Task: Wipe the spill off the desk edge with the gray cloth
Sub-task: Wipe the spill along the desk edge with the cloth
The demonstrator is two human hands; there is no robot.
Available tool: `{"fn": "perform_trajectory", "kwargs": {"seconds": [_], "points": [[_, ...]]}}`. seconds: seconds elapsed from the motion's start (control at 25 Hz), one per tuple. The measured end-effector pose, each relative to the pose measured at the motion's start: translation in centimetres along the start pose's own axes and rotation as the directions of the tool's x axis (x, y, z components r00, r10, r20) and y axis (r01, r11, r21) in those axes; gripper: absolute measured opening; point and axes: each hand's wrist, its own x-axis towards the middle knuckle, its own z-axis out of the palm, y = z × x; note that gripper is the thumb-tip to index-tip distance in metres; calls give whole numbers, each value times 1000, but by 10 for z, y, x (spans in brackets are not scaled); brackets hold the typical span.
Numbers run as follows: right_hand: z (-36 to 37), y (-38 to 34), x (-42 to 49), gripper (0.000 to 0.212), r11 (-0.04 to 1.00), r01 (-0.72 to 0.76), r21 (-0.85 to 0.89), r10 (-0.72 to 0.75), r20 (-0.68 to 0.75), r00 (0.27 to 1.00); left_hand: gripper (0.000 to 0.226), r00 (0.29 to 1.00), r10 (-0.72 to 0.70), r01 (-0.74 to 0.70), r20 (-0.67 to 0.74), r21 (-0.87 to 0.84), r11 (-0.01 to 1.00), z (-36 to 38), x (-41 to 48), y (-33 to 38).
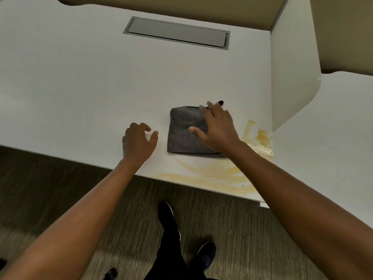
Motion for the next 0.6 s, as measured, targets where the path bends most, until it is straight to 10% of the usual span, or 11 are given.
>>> {"fn": "perform_trajectory", "kwargs": {"seconds": [0.2, 0.6], "points": [[50, -8, 30, 106, 965, 165, -206, -126, 191, 974, 46, 976, 215, -193, -46, 284, 939, 10, -2, -58], [59, 16, 106, 80, 987, -42, -158, 52, 55, 997, 41, 956, 269, -222, -114, 315, 923, 24, 5, -72]]}}
